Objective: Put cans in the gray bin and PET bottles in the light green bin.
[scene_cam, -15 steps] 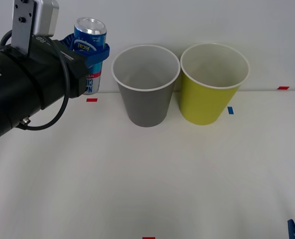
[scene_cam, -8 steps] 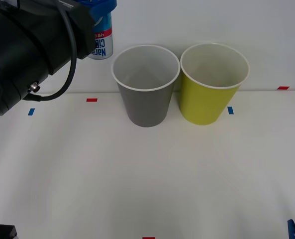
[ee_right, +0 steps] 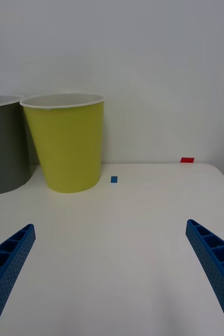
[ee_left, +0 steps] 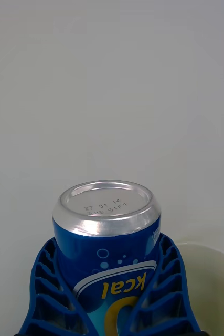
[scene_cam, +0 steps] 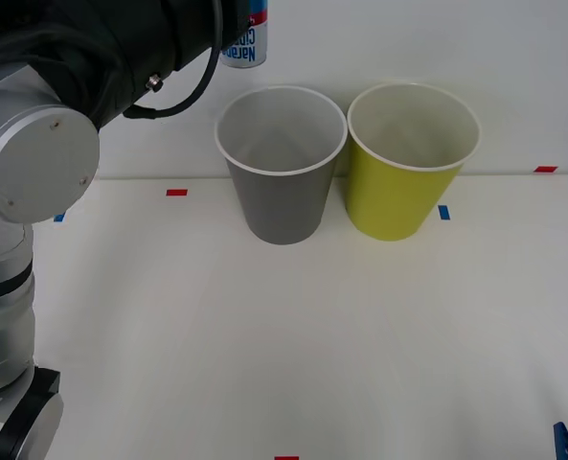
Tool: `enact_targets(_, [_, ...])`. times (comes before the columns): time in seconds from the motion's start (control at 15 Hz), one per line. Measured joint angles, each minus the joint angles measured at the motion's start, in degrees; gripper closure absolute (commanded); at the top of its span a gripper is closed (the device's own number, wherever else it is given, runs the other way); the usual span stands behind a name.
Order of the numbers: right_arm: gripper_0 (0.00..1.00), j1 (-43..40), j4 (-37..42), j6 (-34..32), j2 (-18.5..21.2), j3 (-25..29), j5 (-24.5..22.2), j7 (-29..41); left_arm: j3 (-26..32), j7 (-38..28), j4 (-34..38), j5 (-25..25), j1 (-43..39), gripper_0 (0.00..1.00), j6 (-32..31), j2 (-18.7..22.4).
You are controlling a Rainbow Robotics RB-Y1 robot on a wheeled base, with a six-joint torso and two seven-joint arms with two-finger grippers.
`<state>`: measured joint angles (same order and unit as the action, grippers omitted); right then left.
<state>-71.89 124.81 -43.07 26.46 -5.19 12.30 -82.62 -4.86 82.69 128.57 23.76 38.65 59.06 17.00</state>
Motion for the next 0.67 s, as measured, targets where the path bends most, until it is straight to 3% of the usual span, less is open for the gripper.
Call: enact_targets(0.67, [0.0, 0.0, 0.0, 0.0, 0.0, 0.0, 0.0, 0.0, -5.74, 0.54, -21.55, -1.6, 1.34, 1.0, -24.66, -2.85])
